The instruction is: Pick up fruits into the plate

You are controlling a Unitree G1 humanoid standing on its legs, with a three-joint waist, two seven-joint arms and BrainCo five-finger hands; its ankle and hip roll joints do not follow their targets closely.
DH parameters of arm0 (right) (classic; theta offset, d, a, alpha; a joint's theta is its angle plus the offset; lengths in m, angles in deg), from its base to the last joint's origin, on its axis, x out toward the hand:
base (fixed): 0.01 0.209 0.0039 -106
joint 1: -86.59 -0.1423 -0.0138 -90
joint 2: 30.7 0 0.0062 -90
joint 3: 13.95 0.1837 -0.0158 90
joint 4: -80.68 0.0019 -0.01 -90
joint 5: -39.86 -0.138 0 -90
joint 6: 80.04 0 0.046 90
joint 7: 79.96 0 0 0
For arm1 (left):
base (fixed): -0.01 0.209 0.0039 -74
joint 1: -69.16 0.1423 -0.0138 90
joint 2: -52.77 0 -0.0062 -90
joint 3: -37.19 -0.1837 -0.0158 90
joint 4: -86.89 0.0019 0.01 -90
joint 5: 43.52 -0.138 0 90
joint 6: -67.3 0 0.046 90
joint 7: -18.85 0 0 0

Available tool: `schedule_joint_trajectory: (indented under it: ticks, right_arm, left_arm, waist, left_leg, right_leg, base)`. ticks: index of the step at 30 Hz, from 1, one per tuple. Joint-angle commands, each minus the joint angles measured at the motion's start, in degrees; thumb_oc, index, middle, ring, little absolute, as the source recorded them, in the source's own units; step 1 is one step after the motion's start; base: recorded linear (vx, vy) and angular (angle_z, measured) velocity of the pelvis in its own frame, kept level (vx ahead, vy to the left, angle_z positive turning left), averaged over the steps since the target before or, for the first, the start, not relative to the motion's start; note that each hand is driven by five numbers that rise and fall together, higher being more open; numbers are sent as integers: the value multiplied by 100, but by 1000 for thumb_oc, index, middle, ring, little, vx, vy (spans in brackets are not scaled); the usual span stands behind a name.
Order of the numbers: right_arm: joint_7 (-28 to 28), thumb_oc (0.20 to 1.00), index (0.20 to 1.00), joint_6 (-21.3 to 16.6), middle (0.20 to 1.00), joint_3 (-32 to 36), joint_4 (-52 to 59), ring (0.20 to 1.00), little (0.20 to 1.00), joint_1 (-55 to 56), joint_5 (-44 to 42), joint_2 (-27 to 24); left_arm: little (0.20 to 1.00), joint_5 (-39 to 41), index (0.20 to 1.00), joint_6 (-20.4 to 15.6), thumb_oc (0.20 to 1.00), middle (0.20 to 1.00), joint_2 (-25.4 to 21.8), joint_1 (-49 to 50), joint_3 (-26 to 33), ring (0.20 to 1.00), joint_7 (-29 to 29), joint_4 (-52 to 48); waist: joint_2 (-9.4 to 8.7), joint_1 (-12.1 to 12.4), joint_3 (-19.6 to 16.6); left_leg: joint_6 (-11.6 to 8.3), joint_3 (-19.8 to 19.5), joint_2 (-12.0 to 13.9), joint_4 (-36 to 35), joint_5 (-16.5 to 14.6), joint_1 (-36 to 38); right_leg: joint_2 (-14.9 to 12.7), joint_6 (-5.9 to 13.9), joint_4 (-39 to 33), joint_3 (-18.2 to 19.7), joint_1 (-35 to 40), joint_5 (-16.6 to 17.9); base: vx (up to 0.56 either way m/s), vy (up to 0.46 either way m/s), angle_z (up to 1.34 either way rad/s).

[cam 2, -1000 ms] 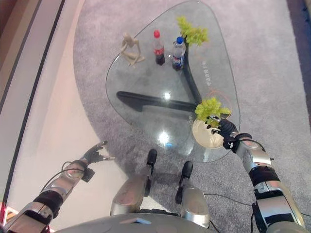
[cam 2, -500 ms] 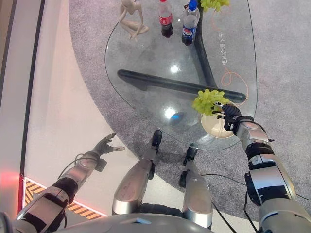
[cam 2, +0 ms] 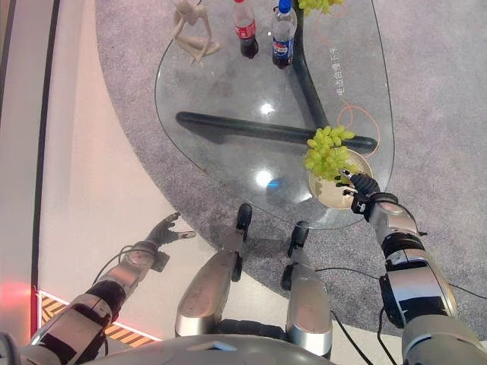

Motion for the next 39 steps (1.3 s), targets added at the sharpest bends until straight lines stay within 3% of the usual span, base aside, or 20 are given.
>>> schedule_joint_trajectory:
  ticks: [1,7,13,17,26,27,28,29,31,32,33,39]
  right_arm:
    - [-62,200,200,-462,200,101,15,200,200,-77,-75,-322]
    - [-79,200,200,-831,200,67,316,200,200,-44,-98,-309]
    - [-424,200,200,-874,200,23,858,200,200,221,131,-246]
    - [-718,200,200,-761,200,-36,816,200,200,275,473,-221]
    - [-1595,200,200,14,200,-822,-254,200,200,-353,2335,-386]
    - [-1715,344,344,171,344,-961,-412,344,344,-485,2549,-397]
    - [-1737,426,426,245,426,-1019,-499,426,426,-553,2646,-391]
    - [-1730,347,347,395,347,-1115,-619,347,347,-655,2798,-372]
    - [-1747,445,445,520,445,-1196,-720,445,445,-722,2892,-350]
    - [-1770,834,834,552,834,-1253,-784,834,834,-748,2856,-325]
    - [-1798,1000,1000,572,1000,-1260,-810,1000,1000,-764,2836,-316]
    - [-1900,1000,1000,551,1000,-1304,-812,1000,1000,-668,2932,-190]
  left_arm:
    - [1000,83,1000,-113,1000,1000,264,-125,-99,1000,146,282]
    - [1000,195,1000,-109,1000,1000,265,-158,-129,1000,177,382]
    - [1000,206,1000,-84,1000,1000,223,-121,-67,1000,169,384]
    - [1000,213,1000,-65,1000,1000,218,-169,-77,1000,171,396]
    - [1000,287,1000,-1,1000,1000,159,-489,-297,1000,112,483]
    - [1000,308,1000,1,1000,1000,155,-537,-343,1000,115,491]
    - [1000,315,1000,-7,1000,1000,152,-562,-360,1000,106,509]
    - [1000,322,1000,-12,1000,1000,140,-612,-382,1000,85,544]
    - [1000,340,1000,-19,1000,1000,133,-648,-409,1000,71,569]
    - [1000,351,1000,8,1000,1000,127,-692,-428,1000,62,561]
    - [1000,362,1000,16,1000,1000,124,-709,-441,1000,61,559]
    - [1000,363,1000,33,1000,1000,140,-728,-436,1000,66,560]
  waist:
    - [-16,-73,-48]
    - [-26,-191,-129]
    - [-82,-291,-208]
    - [-88,-318,-224]
    - [-34,-205,-206]
    - [-24,-180,-189]
    - [-17,-164,-183]
    - [-8,-141,-173]
    - [3,-121,-163]
    - [13,-104,-151]
    - [22,-96,-144]
    - [40,-91,-152]
  left_leg:
    - [117,385,-101,717,-1209,136]
    - [93,498,-65,610,-1181,189]
    - [91,587,-32,659,-1224,203]
    - [100,607,-30,682,-1233,185]
    - [138,556,-75,713,-1201,73]
    - [146,539,-84,720,-1196,53]
    - [150,532,-89,728,-1193,39]
    - [153,524,-95,744,-1190,14]
    - [158,513,-103,758,-1181,-12]
    - [165,501,-111,758,-1173,-28]
    - [173,485,-122,760,-1176,-34]
    - [195,471,-148,727,-1174,-42]
  right_leg:
    - [-194,55,1012,291,-617,-451]
    - [-174,72,936,370,-629,-404]
    - [-159,81,944,445,-634,-405]
    - [-155,80,969,468,-657,-409]
    - [-178,78,976,430,-737,-372]
    - [-187,75,973,419,-746,-365]
    - [-193,73,980,413,-756,-363]
    - [-201,71,991,403,-771,-364]
    - [-209,65,1006,392,-792,-362]
    - [-214,62,1004,381,-797,-358]
    - [-215,57,1008,377,-802,-361]
    - [-225,51,1009,373,-827,-362]
  base:
    - [-40,3,-4]
    - [-27,5,-7]
    - [0,-7,-8]
    - [1,-14,-6]
    - [-3,-11,-4]
    - [-14,-16,-8]
    - [-13,-18,-4]
    - [0,0,0]
    - [0,0,0]
    - [0,0,0]
    - [0,0,0]
    - [0,0,0]
